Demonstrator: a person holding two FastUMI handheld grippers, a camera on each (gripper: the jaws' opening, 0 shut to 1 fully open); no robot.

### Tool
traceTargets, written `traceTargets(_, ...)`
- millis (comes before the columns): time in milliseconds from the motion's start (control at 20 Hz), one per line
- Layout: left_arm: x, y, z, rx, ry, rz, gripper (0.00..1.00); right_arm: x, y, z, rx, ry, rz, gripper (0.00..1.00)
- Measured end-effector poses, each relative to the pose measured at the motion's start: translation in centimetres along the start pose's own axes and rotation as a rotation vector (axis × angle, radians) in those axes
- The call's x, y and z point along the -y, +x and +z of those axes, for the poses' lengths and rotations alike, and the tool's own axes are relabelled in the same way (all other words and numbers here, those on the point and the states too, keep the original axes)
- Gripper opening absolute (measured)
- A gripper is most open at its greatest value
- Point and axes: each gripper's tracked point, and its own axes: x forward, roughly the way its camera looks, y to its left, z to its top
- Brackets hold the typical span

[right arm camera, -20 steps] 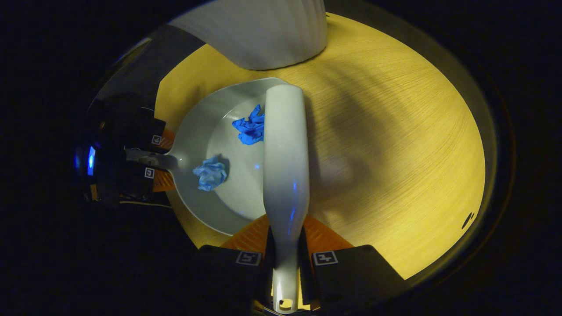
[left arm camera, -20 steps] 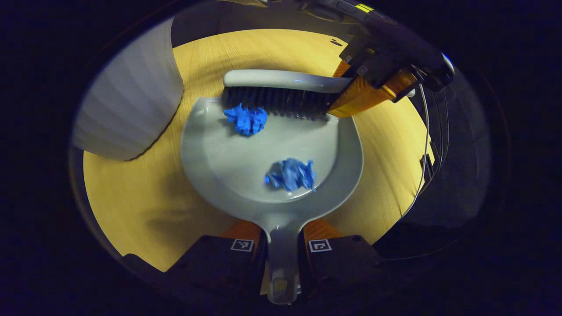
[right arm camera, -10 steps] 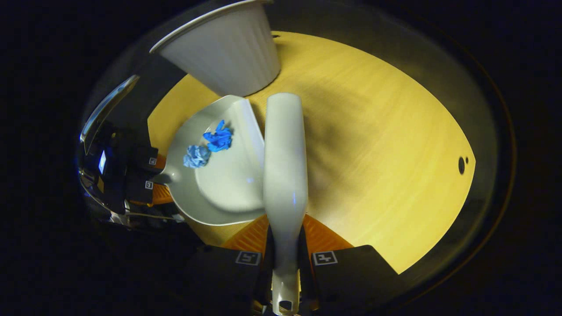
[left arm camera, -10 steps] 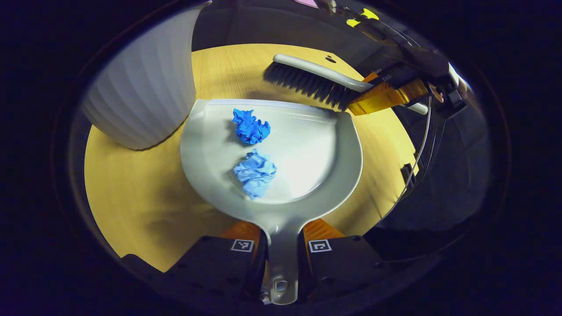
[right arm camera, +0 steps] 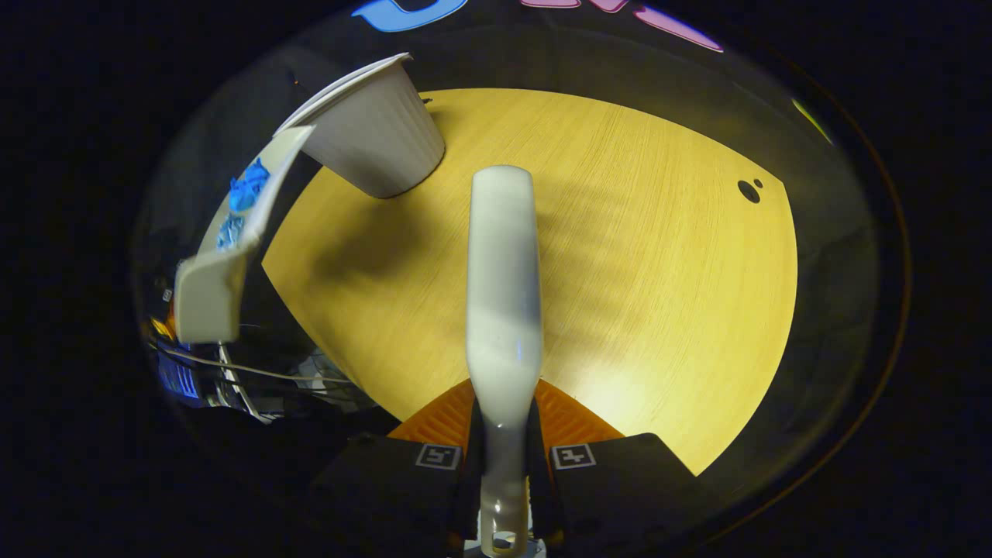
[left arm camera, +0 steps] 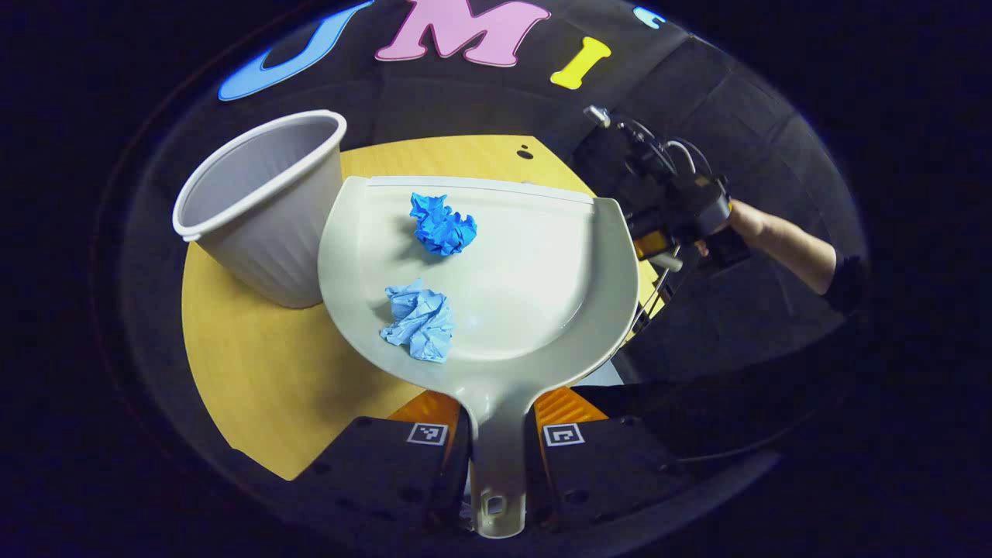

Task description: Pick up the small broom and dustpan from the desktop, sweep the trash into the dustpan with the broom, and then empty the trash into the garbage bin.

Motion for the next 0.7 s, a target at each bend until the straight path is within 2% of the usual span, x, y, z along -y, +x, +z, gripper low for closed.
traceTargets(150, 0.0, -0.9, 0.5, 0.019, 0.003, 0.014, 0.29, 1.2, 1.0, 0.0, 0.058, 0.11, 0.079, 0.29)
traceTargets(250, -0.1, -0.7, 0.9, 0.038, -0.039, 0.002, 0.28, 0.8, 1.5, -0.5, 0.078, 0.138, 0.08, 0.28)
traceTargets(300, -0.7, -1.0, 1.3, 0.055, -0.058, 0.036, 0.28, 0.8, 1.3, -0.4, 0.088, 0.126, 0.051, 0.28)
traceTargets(400, -3.0, -0.9, 2.3, 0.067, -0.078, 0.166, 0.29, 0.6, 1.2, -0.3, 0.106, 0.099, 0.007, 0.28)
traceTargets(500, -4.5, 0.4, 2.8, 0.044, -0.108, 0.246, 0.28, 0.1, 1.4, -0.1, 0.139, 0.127, 0.02, 0.29)
traceTargets(550, -4.4, 1.9, 3.1, 0.016, -0.129, 0.282, 0.28, -0.1, 1.6, -0.3, 0.148, 0.133, 0.021, 0.29)
traceTargets(700, -3.5, 2.6, 2.1, -0.08, -0.173, 0.355, 0.28, 0.0, 1.9, -0.6, 0.16, 0.123, 0.025, 0.29)
